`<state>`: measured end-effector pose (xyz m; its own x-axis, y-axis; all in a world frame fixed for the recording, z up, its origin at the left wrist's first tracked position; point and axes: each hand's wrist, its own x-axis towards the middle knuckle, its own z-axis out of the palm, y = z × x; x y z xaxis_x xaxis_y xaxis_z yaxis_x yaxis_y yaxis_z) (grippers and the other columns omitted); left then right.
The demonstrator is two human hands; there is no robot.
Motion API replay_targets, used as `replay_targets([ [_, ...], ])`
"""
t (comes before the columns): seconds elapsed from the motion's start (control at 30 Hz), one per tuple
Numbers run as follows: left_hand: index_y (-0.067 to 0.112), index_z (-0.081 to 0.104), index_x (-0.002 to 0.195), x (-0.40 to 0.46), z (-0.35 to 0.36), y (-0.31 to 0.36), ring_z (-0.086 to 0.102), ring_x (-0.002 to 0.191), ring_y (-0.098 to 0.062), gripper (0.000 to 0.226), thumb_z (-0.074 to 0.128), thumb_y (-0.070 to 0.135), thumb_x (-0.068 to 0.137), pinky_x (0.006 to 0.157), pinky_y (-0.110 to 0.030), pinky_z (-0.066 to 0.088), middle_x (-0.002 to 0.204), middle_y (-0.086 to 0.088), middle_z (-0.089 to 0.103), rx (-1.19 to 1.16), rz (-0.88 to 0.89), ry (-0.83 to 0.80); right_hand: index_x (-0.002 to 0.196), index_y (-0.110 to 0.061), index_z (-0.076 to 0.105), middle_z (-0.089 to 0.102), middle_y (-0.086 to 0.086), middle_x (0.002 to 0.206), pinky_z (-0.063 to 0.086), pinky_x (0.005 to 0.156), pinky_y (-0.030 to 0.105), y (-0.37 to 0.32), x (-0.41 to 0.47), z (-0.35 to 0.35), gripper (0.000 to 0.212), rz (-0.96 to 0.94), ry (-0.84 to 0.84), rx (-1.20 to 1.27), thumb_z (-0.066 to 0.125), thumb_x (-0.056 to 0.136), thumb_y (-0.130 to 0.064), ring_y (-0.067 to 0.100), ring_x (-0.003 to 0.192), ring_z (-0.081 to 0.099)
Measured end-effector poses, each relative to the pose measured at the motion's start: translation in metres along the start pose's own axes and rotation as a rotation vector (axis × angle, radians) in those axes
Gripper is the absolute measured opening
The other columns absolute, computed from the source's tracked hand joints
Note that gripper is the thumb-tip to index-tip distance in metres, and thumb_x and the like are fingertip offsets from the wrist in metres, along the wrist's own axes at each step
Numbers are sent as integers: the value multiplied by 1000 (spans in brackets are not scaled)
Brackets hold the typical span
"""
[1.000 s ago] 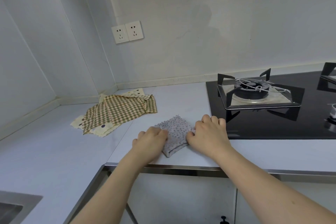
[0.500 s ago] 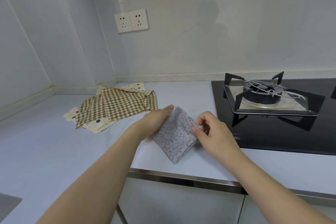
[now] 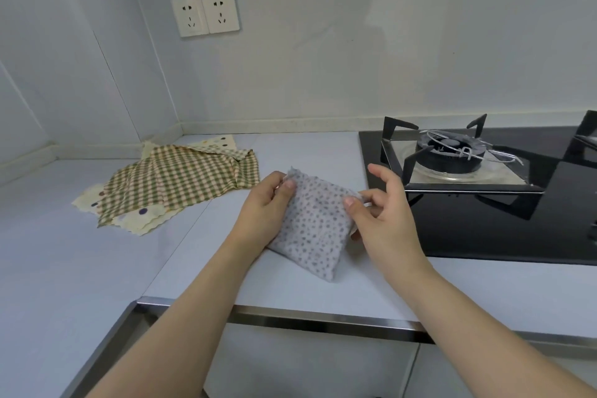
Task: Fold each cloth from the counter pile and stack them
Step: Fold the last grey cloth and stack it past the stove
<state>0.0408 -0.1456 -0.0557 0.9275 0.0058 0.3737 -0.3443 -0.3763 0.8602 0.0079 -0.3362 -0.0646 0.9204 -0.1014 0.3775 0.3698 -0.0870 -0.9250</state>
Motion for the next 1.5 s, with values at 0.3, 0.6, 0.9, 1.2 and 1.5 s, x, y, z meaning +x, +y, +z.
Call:
replay_targets([
  [0.3, 14, 48, 86, -51, 25, 62, 47, 59, 2, 25, 41, 29, 103, 54, -15, 41, 73, 4, 51, -18, -3, 135, 122, -20, 50, 58, -7, 114, 45, 78, 21, -33, -19, -2, 42, 219, -55, 31, 50, 92, -50, 9, 106, 56],
  [0.6, 19, 43, 88, -35, 30, 96, 45, 58, -1, 22, 35, 31, 105, 48, -16, 33, 69, 7, 49, 159, 23, 176, 113, -10, 45, 55, -6, 93, 39, 65, 21, -52, -5, -17, 25, 40, 156, -123, 38, 102, -31, 9, 85, 53],
  [0.9, 11, 44, 93, 57, 42, 46, 42, 52, 3, 23, 32, 27, 105, 48, -19, 31, 64, 6, 43, 108, -22, 301, 109, -9, 43, 56, -5, 85, 40, 63, 32, -29, 100, 10, 29, -44, 89, -412, 30, 103, -35, 12, 75, 54],
  [1.2, 15, 45, 101, 115, 55, 197, 49, 63, -9, 25, 29, 34, 105, 54, -26, 39, 74, 3, 54, 56, -278, 89, 99, -12, 41, 48, -7, 78, 31, 59, 29, -168, 160, -68, 27, 247, 94, -469, 28, 103, -36, 7, 72, 47],
  [1.5, 16, 47, 98, 98, 121, 281, 45, 56, -4, 24, 32, 33, 105, 53, -23, 37, 67, 7, 49, 28, -312, -45, 90, -14, 51, 53, -3, 84, 40, 67, 26, -209, 144, -170, 33, 455, 209, -401, 31, 103, -36, 10, 78, 52],
])
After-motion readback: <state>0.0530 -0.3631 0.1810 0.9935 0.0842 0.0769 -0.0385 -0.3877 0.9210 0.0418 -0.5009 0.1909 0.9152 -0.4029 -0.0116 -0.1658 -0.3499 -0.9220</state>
